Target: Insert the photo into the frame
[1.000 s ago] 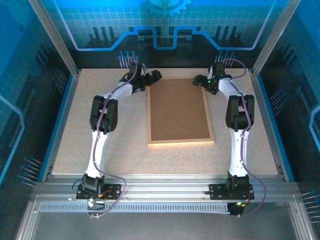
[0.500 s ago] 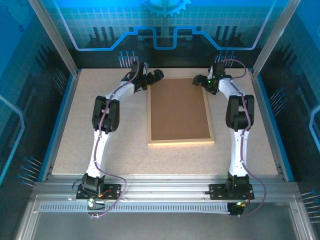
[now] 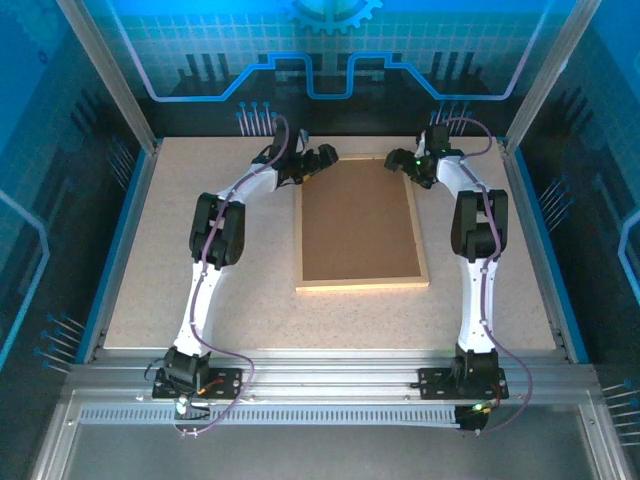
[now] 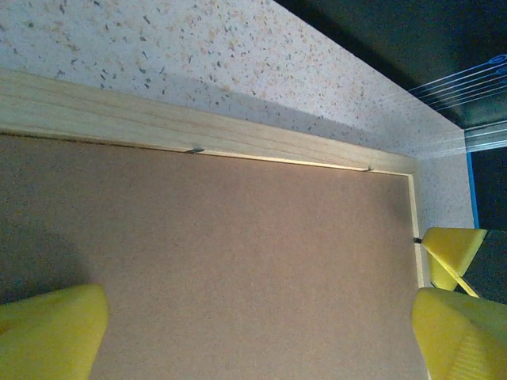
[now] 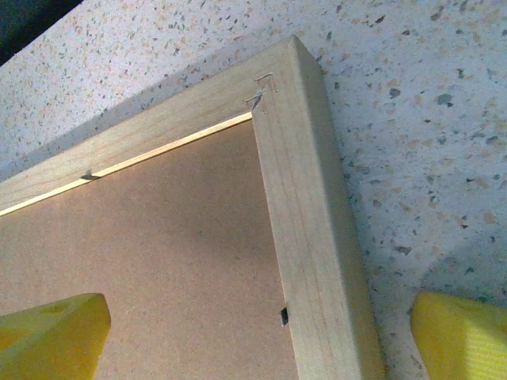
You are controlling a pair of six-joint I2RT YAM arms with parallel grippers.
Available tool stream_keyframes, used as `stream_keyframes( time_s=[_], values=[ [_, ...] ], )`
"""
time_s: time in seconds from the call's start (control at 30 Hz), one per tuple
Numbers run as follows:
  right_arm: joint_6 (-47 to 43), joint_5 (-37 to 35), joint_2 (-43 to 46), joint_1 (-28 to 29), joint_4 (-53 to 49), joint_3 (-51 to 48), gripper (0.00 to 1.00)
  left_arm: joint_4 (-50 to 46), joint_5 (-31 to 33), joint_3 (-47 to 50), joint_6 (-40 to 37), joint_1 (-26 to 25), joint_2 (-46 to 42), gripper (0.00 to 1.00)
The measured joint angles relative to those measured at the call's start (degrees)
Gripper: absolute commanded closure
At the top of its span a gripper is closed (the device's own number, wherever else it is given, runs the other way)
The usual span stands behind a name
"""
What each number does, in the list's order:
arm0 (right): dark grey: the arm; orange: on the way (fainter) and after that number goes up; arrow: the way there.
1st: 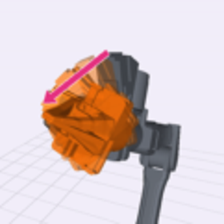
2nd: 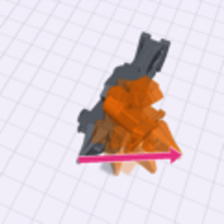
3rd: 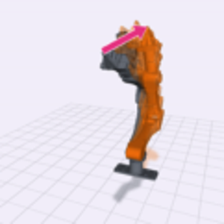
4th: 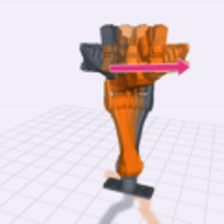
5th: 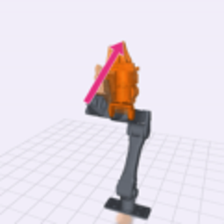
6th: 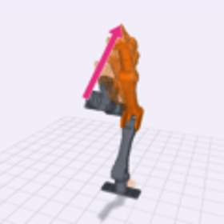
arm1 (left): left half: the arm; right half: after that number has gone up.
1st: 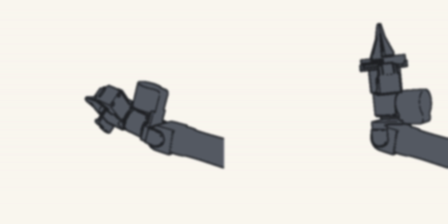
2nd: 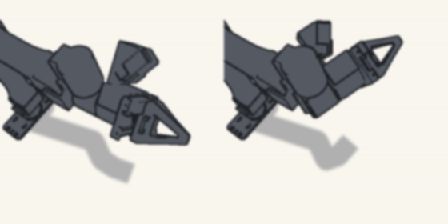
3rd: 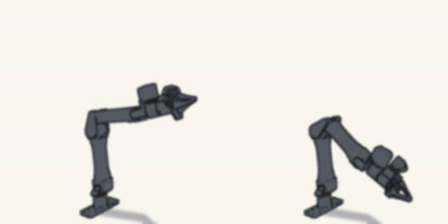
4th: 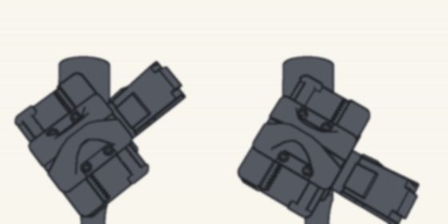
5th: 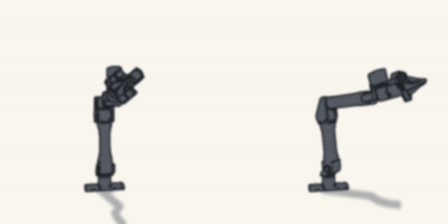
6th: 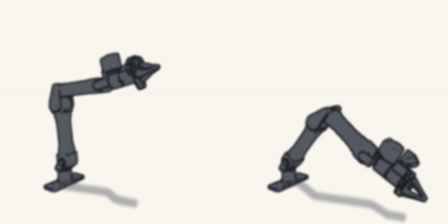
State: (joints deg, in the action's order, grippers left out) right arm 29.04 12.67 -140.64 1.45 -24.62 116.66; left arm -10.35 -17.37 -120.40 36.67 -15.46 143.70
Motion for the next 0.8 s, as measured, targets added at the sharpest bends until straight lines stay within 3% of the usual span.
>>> stream_keyframes(
  time_s=[0.37,0.57,0.8],
  values=[
    [-2.1,-0.2,3.8,0.1,-0.3,-3.7,0.01,-0.9,-1.4,2.8,-0.2,0.0,-3.8,0.01],
    [-4.1,-1.3,10.2,0.3,-1.0,-9.2,0.0,0.4,-2.1,9.7,-0.2,0.3,-13.7,0.01],
    [-8.0,-4.8,22.0,1.7,-3.3,-23.1,0.0,3.3,-0.5,25.3,-1.9,1.5,-28.2,0.01]
  ],
)
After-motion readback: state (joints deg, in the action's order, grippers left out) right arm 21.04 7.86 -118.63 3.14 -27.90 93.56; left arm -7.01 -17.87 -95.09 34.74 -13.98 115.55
